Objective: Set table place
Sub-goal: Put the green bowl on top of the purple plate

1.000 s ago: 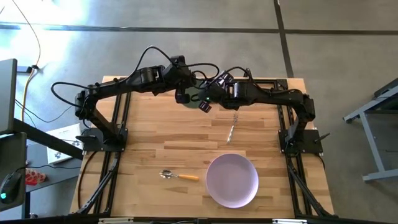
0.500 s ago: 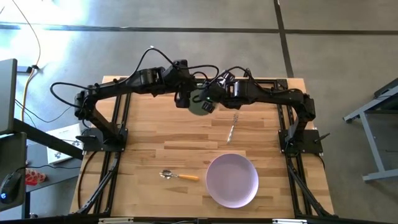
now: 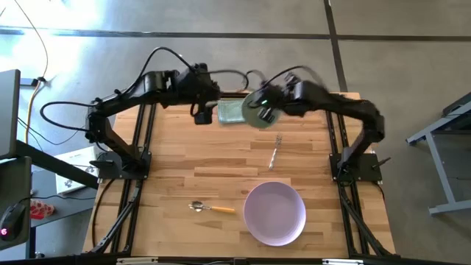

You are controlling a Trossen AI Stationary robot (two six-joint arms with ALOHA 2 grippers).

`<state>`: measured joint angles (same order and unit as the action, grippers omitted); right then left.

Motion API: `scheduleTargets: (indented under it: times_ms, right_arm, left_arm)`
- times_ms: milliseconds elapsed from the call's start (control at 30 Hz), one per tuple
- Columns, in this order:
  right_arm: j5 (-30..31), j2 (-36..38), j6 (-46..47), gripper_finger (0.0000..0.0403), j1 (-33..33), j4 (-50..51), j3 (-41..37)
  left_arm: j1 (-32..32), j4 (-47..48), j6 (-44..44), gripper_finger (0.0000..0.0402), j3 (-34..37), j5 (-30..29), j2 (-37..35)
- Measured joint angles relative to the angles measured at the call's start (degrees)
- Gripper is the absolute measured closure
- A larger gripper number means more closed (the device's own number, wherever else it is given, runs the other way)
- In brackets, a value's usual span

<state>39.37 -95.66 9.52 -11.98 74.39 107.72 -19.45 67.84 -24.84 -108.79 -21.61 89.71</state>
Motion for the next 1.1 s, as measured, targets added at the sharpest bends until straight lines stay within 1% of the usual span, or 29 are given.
scheduleTargets:
  times_ms: [67,167,233,300,400,467,567,700,800,867,967,1033,1100]
  right_arm:
    - [0.1,4.0,1.6,0.0402,-0.5,2.0,0.0]
    - [-1.0,9.8,6.3,0.0402,-0.2,5.4,0.0]
    - [-4.6,13.0,10.9,0.0402,0.9,8.0,0.1]
    - [-8.9,15.0,15.4,0.0402,2.7,11.1,0.1]
    - [-14.0,15.8,22.2,0.0402,7.1,15.9,0.1]
    - [-17.5,16.1,24.9,0.0402,10.5,14.8,-1.5]
    - [-22.5,16.7,28.2,0.0402,16.1,10.1,-8.0]
    - [-27.6,16.9,36.5,0.0402,23.0,4.0,-22.1]
    - [-33.9,17.0,44.6,0.0402,27.6,-3.1,-33.1]
    - [-38.0,17.0,49.6,0.0403,30.4,-10.4,-39.7]
    - [-41.3,17.0,56.5,0.0403,34.1,-24.3,-48.2]
    - [-41.4,17.0,60.4,0.0403,36.2,-32.9,-52.5]
    - [-41.0,16.9,63.9,0.0403,37.9,-38.6,-55.4]
  left_arm:
    - [1.8,3.1,1.8,0.0109,0.0,-0.1,-0.7]
    - [5.0,7.9,5.4,0.0110,-0.1,-2.2,-0.9]
    - [7.3,10.5,8.0,0.0110,0.0,-3.5,-0.7]
    - [9.5,11.1,10.1,0.0110,0.0,-4.3,-0.8]
    - [12.6,10.7,12.1,0.0110,0.4,-5.6,-0.8]
    - [14.2,10.4,13.4,0.0110,0.8,-7.0,-0.8]
    - [15.7,10.2,14.9,0.0110,0.9,-8.2,-0.8]
    - [17.0,10.0,16.7,0.0110,0.9,-8.6,-0.7]
    - [17.4,10.2,17.5,0.0110,0.9,-8.6,-0.7]
    - [17.4,10.2,17.6,0.0110,0.9,-8.6,-0.7]
    - [17.3,10.2,17.6,0.0110,0.9,-8.6,-0.7]
    - [17.2,10.2,17.6,0.0110,0.9,-8.6,-0.7]
    - [17.2,10.2,17.6,0.0110,0.9,-8.9,-0.7]
